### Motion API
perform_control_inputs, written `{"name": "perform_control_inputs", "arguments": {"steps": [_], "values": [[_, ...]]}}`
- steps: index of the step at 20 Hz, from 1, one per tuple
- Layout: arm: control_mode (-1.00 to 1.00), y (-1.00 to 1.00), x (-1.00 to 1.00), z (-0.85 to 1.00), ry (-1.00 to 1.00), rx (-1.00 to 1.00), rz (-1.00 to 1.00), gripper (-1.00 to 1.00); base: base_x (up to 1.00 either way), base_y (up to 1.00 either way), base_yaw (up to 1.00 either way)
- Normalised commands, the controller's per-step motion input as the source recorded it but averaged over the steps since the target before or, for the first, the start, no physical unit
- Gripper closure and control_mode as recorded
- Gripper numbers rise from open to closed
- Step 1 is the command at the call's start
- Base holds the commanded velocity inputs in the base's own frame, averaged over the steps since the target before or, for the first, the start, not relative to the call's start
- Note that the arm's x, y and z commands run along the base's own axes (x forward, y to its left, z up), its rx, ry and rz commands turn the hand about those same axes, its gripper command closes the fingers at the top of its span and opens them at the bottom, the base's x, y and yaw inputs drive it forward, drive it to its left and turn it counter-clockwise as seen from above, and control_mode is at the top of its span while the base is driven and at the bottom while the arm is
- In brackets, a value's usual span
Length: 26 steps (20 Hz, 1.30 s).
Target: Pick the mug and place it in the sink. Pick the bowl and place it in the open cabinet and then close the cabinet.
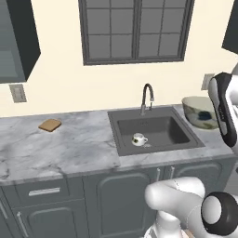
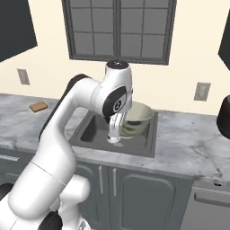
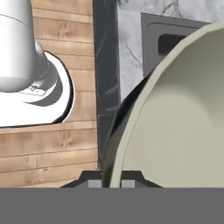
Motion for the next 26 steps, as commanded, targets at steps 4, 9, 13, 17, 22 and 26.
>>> {"name": "perform_control_inputs", "arguments": {"steps": [4,9,13,17,22,26], "values": [[1.0,0.0,0.0,0.0,0.0,0.0,0.0,1.0,-0.63,0.34,0.25],[1.0,0.0,0.0,0.0,0.0,0.0,0.0,1.0,-0.21,0.39,0.27],[1.0,0.0,0.0,0.0,0.0,0.0,0.0,1.0,0.0,0.27,0.32],[1.0,0.0,0.0,0.0,0.0,0.0,0.0,1.0,0.0,0.17,0.39],[1.0,0.0,0.0,0.0,0.0,0.0,0.0,1.0,0.0,0.47,0.38],[1.0,0.0,0.0,0.0,0.0,0.0,0.0,1.0,0.0,0.75,0.37]]}}
